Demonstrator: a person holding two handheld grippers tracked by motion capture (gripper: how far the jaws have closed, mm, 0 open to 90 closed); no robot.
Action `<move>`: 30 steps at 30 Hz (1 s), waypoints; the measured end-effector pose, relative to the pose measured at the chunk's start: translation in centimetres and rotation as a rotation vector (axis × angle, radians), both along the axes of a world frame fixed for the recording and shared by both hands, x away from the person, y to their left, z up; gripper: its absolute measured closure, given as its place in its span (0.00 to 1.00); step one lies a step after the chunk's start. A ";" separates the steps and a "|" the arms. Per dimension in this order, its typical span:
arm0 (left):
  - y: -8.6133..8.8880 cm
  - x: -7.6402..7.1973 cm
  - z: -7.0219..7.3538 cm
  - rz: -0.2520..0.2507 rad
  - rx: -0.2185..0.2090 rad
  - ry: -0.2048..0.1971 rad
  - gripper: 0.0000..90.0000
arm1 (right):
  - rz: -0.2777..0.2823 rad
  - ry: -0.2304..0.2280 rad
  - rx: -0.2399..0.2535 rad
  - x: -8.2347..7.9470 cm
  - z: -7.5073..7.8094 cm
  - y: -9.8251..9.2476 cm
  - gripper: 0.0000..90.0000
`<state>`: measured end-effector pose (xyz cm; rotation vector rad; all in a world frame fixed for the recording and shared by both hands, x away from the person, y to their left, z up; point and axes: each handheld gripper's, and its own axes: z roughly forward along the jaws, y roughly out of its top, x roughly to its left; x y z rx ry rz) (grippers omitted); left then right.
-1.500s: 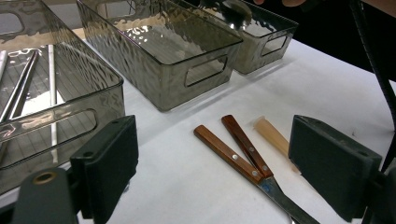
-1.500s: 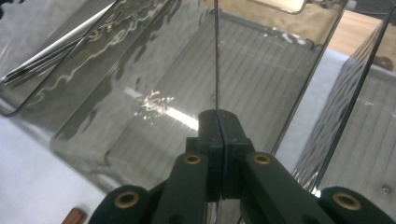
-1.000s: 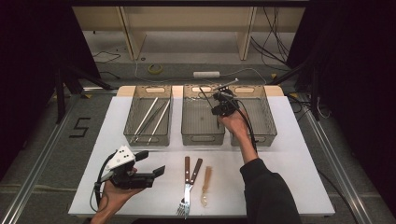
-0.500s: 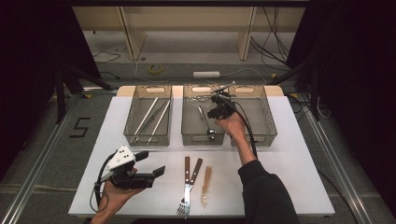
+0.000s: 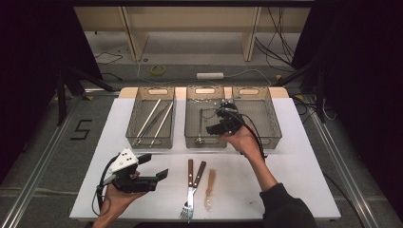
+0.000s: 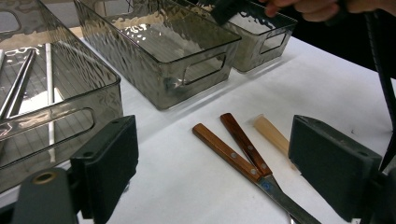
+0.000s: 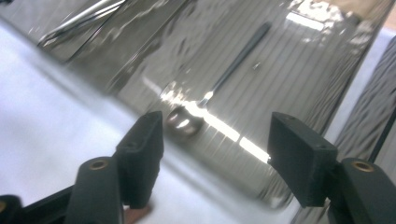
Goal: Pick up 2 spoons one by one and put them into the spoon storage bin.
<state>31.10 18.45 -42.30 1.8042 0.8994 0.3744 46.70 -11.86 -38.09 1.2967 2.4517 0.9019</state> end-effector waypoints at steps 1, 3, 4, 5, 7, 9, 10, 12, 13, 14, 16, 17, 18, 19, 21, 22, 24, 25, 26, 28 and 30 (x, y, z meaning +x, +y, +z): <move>0.0 0.0 0.0 0.000 0.002 -0.001 0.17 | 0.008 -0.007 0.001 -0.5 -0.1 0.0 0.40; 0.0 0.0 0.0 0.000 0.004 -0.001 0.17 | 0.019 -0.025 0.008 -2.0 -0.3 0.0 0.40; 0.0 0.0 0.0 0.000 0.006 0.000 0.17 | 0.031 -0.025 0.004 -2.7 -0.4 0.1 0.40; 0.0 0.0 0.0 0.001 0.007 0.000 0.17 | 0.040 -0.030 0.009 -3.3 -0.6 0.1 0.40; 0.0 0.0 0.0 0.001 0.008 -0.001 0.17 | 0.054 -0.040 0.021 -4.5 -0.8 0.0 0.40; 0.0 0.0 -0.1 0.001 0.009 0.000 0.17 | 0.067 -0.034 0.027 -5.5 -0.9 0.0 0.39; 0.0 0.0 -0.1 0.000 0.009 0.000 0.17 | 0.071 -0.038 0.030 -6.0 -1.0 -0.1 0.39; -0.1 0.0 -0.1 0.001 0.009 0.000 0.17 | 0.076 -0.036 0.034 -6.8 -1.2 -0.1 0.38; -0.1 0.0 -0.1 0.002 0.009 0.000 0.17 | 0.077 -0.035 0.035 -7.2 -1.3 -0.1 0.37; -0.1 0.0 0.0 0.001 0.010 0.000 0.17 | 0.080 -0.032 0.031 -7.7 -1.5 -0.1 0.37; -0.1 0.0 0.0 0.001 0.008 0.000 0.17 | 0.085 -0.021 0.024 -8.4 -1.9 -0.1 0.36; -0.1 0.0 0.0 0.001 0.009 0.000 0.17 | 0.089 -0.013 0.024 -8.7 -2.1 -0.1 0.36; -0.1 0.0 0.0 0.001 0.009 0.000 0.17 | 0.087 -0.006 0.023 -9.0 -2.2 -0.2 0.36; -0.1 0.0 0.0 0.001 0.009 0.000 0.17 | 0.088 -0.002 0.019 -9.2 -2.4 -0.2 0.36; -0.1 0.0 0.0 -0.001 0.009 -0.001 0.17 | 0.089 0.011 0.008 -9.7 -2.8 -0.2 0.36; -0.1 0.0 0.0 -0.002 0.012 -0.001 0.17 | 0.086 0.014 0.000 -9.9 -3.1 -0.2 0.36; -0.1 0.0 0.0 -0.001 0.011 -0.001 0.17 | 0.086 0.024 -0.005 -10.3 -3.6 -0.2 0.36; -0.1 0.0 0.0 -0.002 0.011 -0.001 0.17 | 0.085 0.028 -0.010 -10.4 -3.8 -0.2 0.36; -0.1 0.0 0.0 -0.002 0.011 -0.001 0.17 | 0.086 0.033 -0.014 -10.6 -4.0 -0.2 0.36; -0.1 0.0 0.0 -0.001 0.009 0.000 0.17 | 0.084 0.038 -0.018 -11.1 -4.5 -0.2 0.36; -0.1 0.0 0.0 -0.004 0.014 -0.001 0.17 | 0.085 0.049 -0.029 -11.6 -4.9 0.0 0.36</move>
